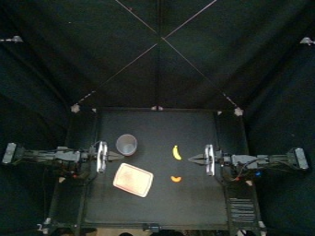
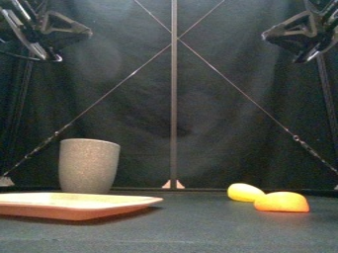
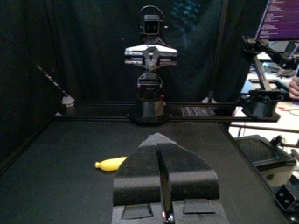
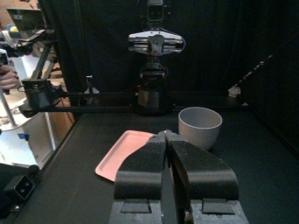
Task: Pick the tangerine then place it in the grey bowl
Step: Pick the tangerine
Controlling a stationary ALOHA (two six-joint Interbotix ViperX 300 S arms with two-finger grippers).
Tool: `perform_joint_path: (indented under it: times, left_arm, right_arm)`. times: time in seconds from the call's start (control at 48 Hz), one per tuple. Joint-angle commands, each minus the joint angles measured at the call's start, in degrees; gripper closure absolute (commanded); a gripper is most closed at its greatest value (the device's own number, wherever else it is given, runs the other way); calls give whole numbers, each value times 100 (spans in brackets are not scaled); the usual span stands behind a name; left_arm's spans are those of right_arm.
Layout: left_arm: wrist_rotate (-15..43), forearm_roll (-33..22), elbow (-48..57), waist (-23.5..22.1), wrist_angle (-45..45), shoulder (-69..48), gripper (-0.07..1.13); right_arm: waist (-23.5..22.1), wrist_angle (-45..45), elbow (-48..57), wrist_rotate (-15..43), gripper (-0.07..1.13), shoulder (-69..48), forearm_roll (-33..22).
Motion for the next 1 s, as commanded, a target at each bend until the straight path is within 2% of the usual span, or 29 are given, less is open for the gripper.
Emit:
perform_joint_path:
  times: [0.021,0.167,0.354,0.479,0.583,0.729,0.812,0.896,1.0]
  left_arm:
    - [-53,-369,-264,-26,457,62,100]
    - [-44,-545,-483,-26,1151,62,99]
    - [-18,-519,-633,0,1415,70,99]
    - [-18,-483,-633,35,1433,70,99]
    - [-18,-492,-606,62,1433,79,99]
    - [-26,-510,-589,70,1424,79,99]
    - [-26,-510,-589,79,1415,79,99]
    - [-26,-510,-589,88,1415,79,98]
    - [-26,-510,-589,123,1415,79,99]
  right_arm:
    - [18,114,-88,114,98,167,176]
    - [-9,1055,-369,264,98,483,589]
    - [18,2215,-835,281,98,1081,677]
    - [105,2549,-1072,281,92,1626,633]
    - [264,2654,-1204,299,77,2109,686]
    - [316,2654,-1345,299,46,2707,940]
    - [334,2733,-1433,290,33,2988,1107]
    - [387,2909,-1547,290,25,3278,1125]
    - [413,3164,-1723,290,25,3612,1151]
